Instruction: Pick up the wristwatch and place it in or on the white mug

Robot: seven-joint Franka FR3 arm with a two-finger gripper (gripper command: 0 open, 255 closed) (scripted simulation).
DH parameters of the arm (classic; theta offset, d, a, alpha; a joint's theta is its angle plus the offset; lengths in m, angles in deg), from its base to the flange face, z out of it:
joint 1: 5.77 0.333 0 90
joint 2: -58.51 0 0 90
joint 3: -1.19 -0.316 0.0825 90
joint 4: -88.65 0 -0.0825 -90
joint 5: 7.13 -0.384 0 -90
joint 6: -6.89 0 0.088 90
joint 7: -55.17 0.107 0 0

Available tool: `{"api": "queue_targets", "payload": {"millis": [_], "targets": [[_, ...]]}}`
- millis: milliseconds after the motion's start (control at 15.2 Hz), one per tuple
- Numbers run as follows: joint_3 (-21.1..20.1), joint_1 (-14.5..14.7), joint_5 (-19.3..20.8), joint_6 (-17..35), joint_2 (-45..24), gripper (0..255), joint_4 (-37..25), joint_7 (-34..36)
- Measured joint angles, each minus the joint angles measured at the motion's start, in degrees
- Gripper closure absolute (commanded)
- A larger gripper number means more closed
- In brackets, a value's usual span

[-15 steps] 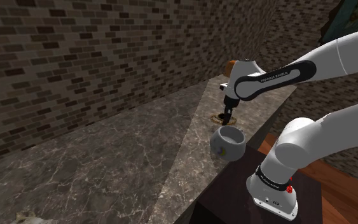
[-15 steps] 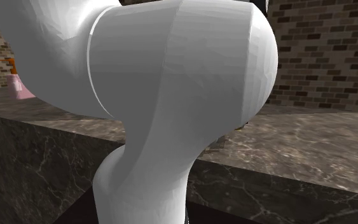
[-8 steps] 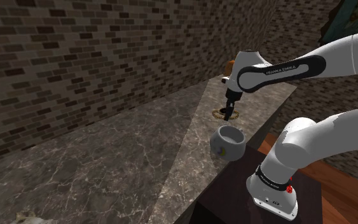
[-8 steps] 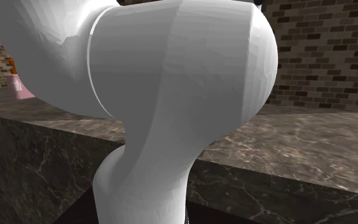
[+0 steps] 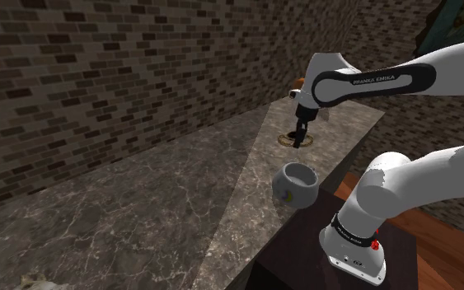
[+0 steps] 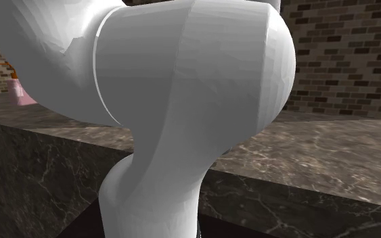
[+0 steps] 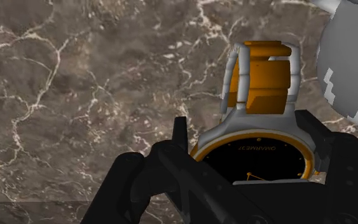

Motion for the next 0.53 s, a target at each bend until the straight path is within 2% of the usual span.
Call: {"api": "queue_targets", "payload": {"millis": [528], "targets": [[-1.01,0.38,-0.98,-6.89,1.47,255,-5.45,-0.22]]}}
